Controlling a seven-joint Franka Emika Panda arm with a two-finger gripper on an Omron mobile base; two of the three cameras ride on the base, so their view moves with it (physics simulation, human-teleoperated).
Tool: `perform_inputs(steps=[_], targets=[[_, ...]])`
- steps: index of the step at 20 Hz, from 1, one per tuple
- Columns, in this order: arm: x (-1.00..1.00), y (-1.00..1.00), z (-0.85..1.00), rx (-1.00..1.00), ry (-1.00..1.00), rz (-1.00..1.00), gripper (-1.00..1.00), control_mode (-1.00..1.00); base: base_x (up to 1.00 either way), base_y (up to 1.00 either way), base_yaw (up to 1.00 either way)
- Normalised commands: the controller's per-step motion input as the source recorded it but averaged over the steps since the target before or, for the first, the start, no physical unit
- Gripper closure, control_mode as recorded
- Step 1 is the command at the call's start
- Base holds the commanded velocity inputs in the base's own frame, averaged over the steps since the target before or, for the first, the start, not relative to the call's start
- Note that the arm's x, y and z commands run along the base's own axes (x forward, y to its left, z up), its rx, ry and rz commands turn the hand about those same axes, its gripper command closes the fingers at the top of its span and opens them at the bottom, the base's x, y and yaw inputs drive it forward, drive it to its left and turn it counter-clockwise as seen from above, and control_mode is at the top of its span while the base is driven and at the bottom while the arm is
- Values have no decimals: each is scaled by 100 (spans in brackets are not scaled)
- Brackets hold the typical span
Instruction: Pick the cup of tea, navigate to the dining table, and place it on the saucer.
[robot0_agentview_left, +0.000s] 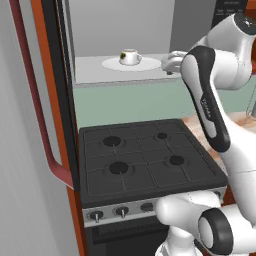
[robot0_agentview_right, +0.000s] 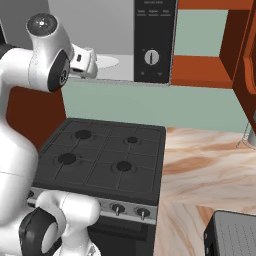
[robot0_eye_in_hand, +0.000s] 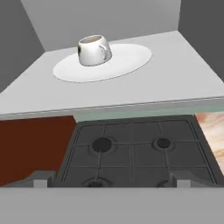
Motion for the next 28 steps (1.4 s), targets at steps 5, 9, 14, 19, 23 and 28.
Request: perform_inputs(steps=[5,9,14,19,23,28], targets=[[47,9,35,7,-21,0,-100,-100,0,0,0],[78,39,-35,0,-30,0,-100,-100,0,0,0],[61,26,-2,0,-19,0,-100,-100,0,0,0],[59,5,-1,0,8,0,-100,-100,0,0,0],[15,0,-1,-7,10,0,-100,-100,0,0,0],[4,0,0,-13,12,0,-100,-100,0,0,0]])
